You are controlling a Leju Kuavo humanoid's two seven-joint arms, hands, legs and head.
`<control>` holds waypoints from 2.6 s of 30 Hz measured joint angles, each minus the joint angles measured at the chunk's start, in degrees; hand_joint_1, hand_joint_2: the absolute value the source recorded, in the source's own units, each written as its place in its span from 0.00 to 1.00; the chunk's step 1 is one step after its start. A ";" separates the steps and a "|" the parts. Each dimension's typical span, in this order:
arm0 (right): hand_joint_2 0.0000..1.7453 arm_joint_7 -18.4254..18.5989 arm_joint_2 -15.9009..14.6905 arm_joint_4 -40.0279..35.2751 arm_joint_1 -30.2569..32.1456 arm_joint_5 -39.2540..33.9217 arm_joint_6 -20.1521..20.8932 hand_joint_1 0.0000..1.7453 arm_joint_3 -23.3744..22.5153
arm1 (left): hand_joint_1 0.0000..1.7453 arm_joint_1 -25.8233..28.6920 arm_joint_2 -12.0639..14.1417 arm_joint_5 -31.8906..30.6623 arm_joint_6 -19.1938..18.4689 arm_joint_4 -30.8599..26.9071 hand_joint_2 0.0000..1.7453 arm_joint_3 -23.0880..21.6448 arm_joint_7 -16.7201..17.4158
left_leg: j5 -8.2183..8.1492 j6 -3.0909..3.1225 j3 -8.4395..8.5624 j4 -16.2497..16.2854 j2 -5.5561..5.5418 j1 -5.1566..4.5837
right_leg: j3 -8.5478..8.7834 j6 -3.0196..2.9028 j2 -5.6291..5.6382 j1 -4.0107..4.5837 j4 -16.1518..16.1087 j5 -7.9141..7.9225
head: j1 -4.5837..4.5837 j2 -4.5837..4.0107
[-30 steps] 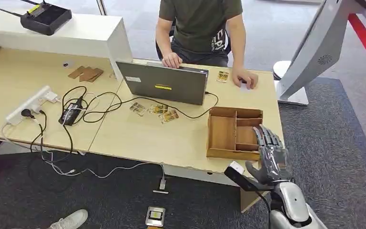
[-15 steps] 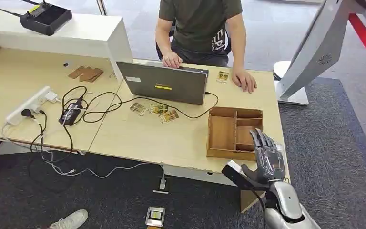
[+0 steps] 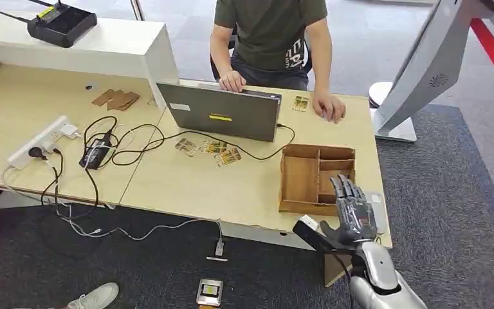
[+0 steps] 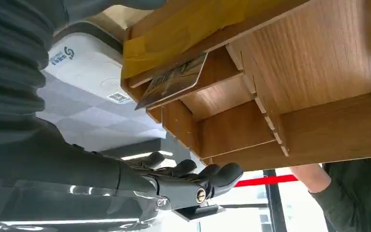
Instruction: Pass the card to the sensor for recognition and then transmit it.
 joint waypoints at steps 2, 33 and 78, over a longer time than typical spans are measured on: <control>1.00 0.15 0.24 0.87 -0.44 0.26 -0.02 0.00 0.28 | 0.00 -0.01 0.00 0.00 0.00 0.00 1.00 0.00 0.06 | 0.00 0.00 0.00 0.00 0.00 0.00 | 0.00 0.00 0.00 0.00 0.00 0.00 | 0.00 0.00; 1.00 5.86 -0.33 2.99 -1.60 3.43 -0.15 0.00 1.77 | 0.00 0.07 0.02 1.73 0.61 0.00 1.00 -0.02 0.18 | 0.00 0.00 0.01 0.00 0.00 0.00 | 0.00 0.00 0.00 0.00 0.00 0.00 | 0.00 0.00; 1.00 2.62 4.04 7.32 -5.26 1.03 -2.73 0.97 2.67 | 0.00 -0.36 0.02 2.10 0.28 -0.02 1.00 -0.13 -0.15 | 0.00 0.00 0.01 0.00 0.00 0.00 | 0.00 0.00 0.00 0.00 0.00 0.00 | 0.02 0.00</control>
